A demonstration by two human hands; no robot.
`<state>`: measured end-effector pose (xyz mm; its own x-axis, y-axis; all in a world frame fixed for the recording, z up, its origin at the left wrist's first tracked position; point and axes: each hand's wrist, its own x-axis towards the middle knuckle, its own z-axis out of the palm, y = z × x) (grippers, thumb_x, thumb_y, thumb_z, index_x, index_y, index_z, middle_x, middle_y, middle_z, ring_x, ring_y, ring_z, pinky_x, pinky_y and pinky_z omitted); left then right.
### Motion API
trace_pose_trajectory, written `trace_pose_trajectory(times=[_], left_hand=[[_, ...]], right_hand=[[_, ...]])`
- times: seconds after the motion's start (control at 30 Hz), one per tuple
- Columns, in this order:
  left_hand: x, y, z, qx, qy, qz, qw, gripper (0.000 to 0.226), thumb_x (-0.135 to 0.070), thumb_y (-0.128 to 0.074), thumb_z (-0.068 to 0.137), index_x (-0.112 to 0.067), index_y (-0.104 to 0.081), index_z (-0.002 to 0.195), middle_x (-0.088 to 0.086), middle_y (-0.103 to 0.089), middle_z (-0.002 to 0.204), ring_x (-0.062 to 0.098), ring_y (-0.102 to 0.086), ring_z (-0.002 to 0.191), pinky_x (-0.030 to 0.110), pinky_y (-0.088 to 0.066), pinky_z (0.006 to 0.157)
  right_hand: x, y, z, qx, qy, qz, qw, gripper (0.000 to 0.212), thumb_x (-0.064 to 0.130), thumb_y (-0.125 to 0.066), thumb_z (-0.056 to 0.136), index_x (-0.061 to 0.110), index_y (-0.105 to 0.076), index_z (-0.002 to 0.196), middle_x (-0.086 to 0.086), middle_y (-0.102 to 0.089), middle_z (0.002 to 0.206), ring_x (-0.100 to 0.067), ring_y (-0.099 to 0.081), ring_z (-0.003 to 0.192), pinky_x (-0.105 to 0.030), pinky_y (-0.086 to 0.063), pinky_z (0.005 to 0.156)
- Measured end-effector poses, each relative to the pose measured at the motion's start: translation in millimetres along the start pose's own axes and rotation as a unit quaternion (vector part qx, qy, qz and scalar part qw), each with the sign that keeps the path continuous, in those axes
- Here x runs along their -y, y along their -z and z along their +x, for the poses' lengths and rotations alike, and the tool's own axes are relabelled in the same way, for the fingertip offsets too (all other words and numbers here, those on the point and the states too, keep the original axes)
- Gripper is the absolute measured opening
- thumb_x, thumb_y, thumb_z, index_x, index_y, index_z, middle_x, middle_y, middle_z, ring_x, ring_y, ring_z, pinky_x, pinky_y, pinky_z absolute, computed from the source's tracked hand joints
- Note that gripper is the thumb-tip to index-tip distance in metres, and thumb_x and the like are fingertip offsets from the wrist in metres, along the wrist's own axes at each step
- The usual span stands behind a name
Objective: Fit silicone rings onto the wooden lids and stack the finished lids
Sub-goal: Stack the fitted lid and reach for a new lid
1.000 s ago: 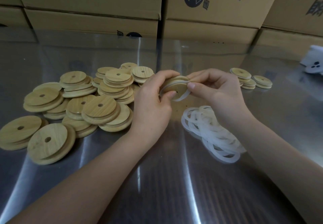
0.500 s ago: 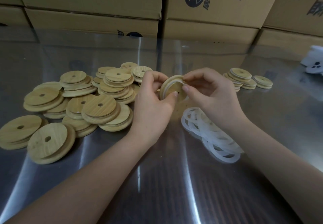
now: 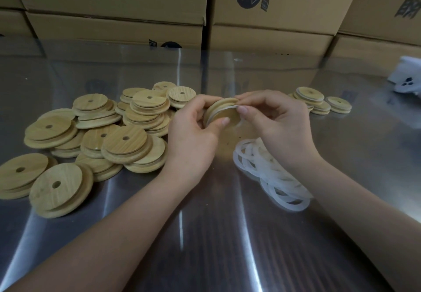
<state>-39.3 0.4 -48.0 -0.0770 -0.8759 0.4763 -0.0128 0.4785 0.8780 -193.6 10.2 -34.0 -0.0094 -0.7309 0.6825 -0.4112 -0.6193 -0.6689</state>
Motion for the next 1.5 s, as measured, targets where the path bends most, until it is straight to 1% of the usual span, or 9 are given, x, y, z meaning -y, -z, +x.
trace_pose_trajectory(times=[0.2,0.57,0.73,0.83,0.93,1.0,1.07,1.17,1.5], left_hand=[[1.6,1.5,1.0,0.006,-0.011,0.006,1.0,0.038,0.004,-0.071,0.081,-0.033,-0.065,0.088,-0.018,-0.071,0.085,0.004,-0.069,0.087,0.019,-0.052,0.079],[2.6,0.3,-3.2,0.004,0.02,-0.024,1.0,0.031,0.005,-0.07,0.083,-0.025,-0.065,0.089,-0.011,-0.071,0.084,0.005,-0.069,0.086,0.021,-0.054,0.077],[-0.5,-0.4,-2.1,-0.022,0.072,-0.094,0.993,0.026,0.004,-0.069,0.085,-0.02,-0.061,0.088,-0.001,-0.073,0.085,0.012,-0.071,0.083,0.034,-0.06,0.077],[-1.0,0.0,-1.7,-0.031,0.096,-0.12,0.988,0.025,0.004,-0.067,0.086,-0.019,-0.059,0.09,0.01,-0.073,0.091,0.025,-0.072,0.089,0.044,-0.06,0.079],[-1.3,0.3,-2.0,-0.028,0.101,-0.104,0.989,0.026,0.002,-0.07,0.084,-0.02,-0.057,0.09,0.015,-0.072,0.087,0.025,-0.069,0.083,0.05,-0.057,0.081],[-1.5,0.2,-2.2,-0.02,0.08,-0.07,0.994,0.028,0.002,-0.072,0.082,-0.021,-0.058,0.091,0.014,-0.071,0.084,0.018,-0.067,0.079,0.045,-0.056,0.078],[-2.4,0.3,-2.2,-0.008,0.042,-0.012,0.999,0.032,0.003,-0.074,0.08,-0.024,-0.062,0.094,0.0,-0.074,0.085,0.01,-0.07,0.084,0.031,-0.056,0.078],[-4.0,1.0,-1.3,-0.014,0.009,0.043,0.999,0.034,0.002,-0.076,0.078,-0.027,-0.064,0.091,-0.011,-0.071,0.089,0.004,-0.068,0.089,0.023,-0.054,0.082],[-0.9,2.9,0.5,-0.021,-0.001,0.06,0.998,0.039,0.007,-0.075,0.075,-0.029,-0.063,0.081,-0.013,-0.069,0.08,0.005,-0.068,0.084,0.022,-0.054,0.08]], right_hand=[[-0.4,1.7,1.5,0.006,-0.035,0.023,0.999,0.02,0.002,-0.07,0.085,0.023,-0.071,0.084,0.002,-0.074,0.093,-0.011,-0.071,0.092,-0.024,-0.054,0.082],[-0.3,7.1,5.1,0.07,-0.036,-0.022,0.997,0.009,0.0,-0.071,0.084,0.009,-0.071,0.088,-0.002,-0.073,0.095,-0.009,-0.07,0.09,-0.02,-0.054,0.081],[-3.2,4.1,3.1,0.059,-0.023,-0.021,0.998,0.015,0.003,-0.071,0.086,0.007,-0.068,0.1,0.004,-0.07,0.098,-0.01,-0.069,0.097,-0.025,-0.056,0.086],[-4.0,1.0,1.1,0.044,-0.009,-0.024,0.999,0.012,0.006,-0.07,0.088,0.009,-0.065,0.099,0.009,-0.067,0.096,-0.01,-0.069,0.095,-0.025,-0.056,0.084],[-4.5,-2.6,-0.9,0.033,0.026,-0.038,0.998,0.009,0.005,-0.069,0.088,0.011,-0.068,0.095,0.004,-0.07,0.095,-0.011,-0.069,0.091,-0.028,-0.057,0.082],[-5.9,-3.2,-1.5,0.036,0.057,-0.063,0.996,0.007,0.004,-0.068,0.088,0.009,-0.069,0.092,-0.002,-0.072,0.095,-0.013,-0.069,0.092,-0.03,-0.057,0.082],[-7.6,-2.3,-1.5,0.04,0.077,-0.09,0.992,0.004,0.003,-0.067,0.088,0.005,-0.069,0.091,-0.005,-0.071,0.097,-0.014,-0.068,0.093,-0.03,-0.056,0.081],[-9.2,-1.2,-1.4,0.034,0.088,-0.109,0.99,0.004,0.003,-0.065,0.09,0.005,-0.068,0.091,-0.005,-0.071,0.095,-0.016,-0.068,0.091,-0.034,-0.056,0.08],[-9.9,0.1,-0.2,0.044,0.089,-0.126,0.987,0.005,0.001,-0.066,0.088,0.005,-0.068,0.089,-0.007,-0.07,0.089,-0.019,-0.067,0.086,-0.04,-0.055,0.076]])
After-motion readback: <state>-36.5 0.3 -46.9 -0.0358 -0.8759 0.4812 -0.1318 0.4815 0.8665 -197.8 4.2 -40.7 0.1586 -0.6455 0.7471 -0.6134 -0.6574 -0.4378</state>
